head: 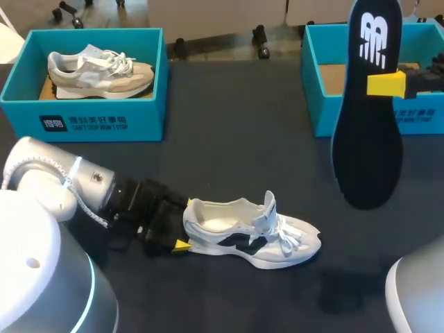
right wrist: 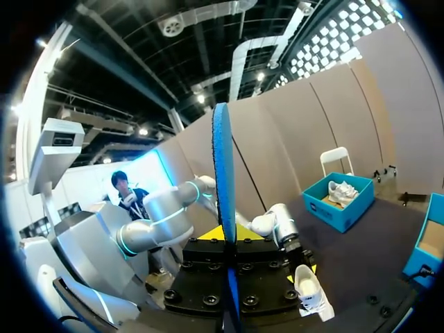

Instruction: Take the shoe out of the shoebox, open the shoe tongue, remove and reinsert the insole, then place the shoe into the shoebox

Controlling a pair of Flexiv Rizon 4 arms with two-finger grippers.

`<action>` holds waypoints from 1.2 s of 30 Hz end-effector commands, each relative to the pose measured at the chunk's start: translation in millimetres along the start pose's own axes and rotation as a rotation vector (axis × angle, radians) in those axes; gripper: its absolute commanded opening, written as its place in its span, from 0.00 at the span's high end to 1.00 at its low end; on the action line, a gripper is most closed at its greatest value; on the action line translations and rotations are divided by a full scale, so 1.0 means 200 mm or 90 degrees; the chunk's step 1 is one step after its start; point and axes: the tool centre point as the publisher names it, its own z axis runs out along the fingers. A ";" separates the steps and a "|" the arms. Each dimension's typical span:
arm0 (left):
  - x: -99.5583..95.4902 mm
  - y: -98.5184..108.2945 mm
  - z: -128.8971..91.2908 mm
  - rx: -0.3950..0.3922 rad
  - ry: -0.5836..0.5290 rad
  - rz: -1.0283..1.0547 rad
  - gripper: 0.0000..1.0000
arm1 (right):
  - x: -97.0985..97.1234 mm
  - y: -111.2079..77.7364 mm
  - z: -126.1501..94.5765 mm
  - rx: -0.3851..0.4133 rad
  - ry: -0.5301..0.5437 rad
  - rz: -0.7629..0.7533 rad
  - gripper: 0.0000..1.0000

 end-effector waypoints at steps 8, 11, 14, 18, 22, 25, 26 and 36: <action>0.00 -0.05 -0.14 -0.182 0.005 0.043 0.00 | -0.01 0.01 0.01 0.004 0.003 0.001 1.00; 0.00 -0.05 -0.14 -0.182 0.005 0.043 0.00 | -0.01 0.01 0.01 0.004 0.003 0.001 1.00; 0.00 -0.05 -0.14 -0.182 0.005 0.043 0.00 | -0.01 0.01 0.01 0.004 0.003 0.001 1.00; 0.00 -0.05 -0.14 -0.182 0.005 0.043 0.00 | -0.01 0.01 0.01 0.004 0.003 0.001 1.00; -0.04 -0.13 -0.13 -0.243 -0.022 0.024 0.00 | -0.01 0.01 0.01 0.004 0.003 0.001 1.00; -0.06 -0.18 -0.14 -0.304 -0.025 0.042 0.00 | -0.01 0.01 0.01 0.004 0.003 0.001 1.00; -0.05 -0.20 -0.15 -0.315 -0.021 0.062 0.00 | -0.01 0.01 0.01 0.004 0.003 0.001 1.00; -0.02 -0.19 -0.15 -0.497 0.004 0.113 0.00 | -0.01 0.01 0.01 0.004 0.003 0.001 1.00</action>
